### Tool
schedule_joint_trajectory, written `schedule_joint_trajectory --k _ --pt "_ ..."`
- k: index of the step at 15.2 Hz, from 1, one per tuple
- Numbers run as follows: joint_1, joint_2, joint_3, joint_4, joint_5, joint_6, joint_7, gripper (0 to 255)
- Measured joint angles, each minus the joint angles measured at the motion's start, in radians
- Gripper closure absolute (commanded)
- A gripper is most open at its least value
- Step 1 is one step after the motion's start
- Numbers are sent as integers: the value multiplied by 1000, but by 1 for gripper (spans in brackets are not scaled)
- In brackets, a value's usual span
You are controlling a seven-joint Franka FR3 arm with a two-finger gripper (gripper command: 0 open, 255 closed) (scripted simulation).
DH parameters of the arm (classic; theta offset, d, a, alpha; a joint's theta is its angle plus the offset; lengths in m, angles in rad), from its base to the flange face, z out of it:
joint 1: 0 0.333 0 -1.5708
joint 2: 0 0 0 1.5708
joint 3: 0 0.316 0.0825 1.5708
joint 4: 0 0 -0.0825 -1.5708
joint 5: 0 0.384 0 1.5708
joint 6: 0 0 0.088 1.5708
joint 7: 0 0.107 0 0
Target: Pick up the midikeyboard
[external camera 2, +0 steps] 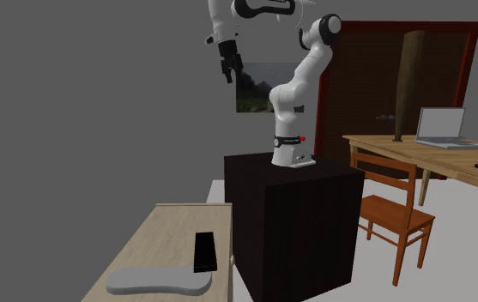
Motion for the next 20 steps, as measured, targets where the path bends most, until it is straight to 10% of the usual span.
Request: schedule_joint_trajectory --k 20 --pt "188 410 38 -150 100 681 -190 0"
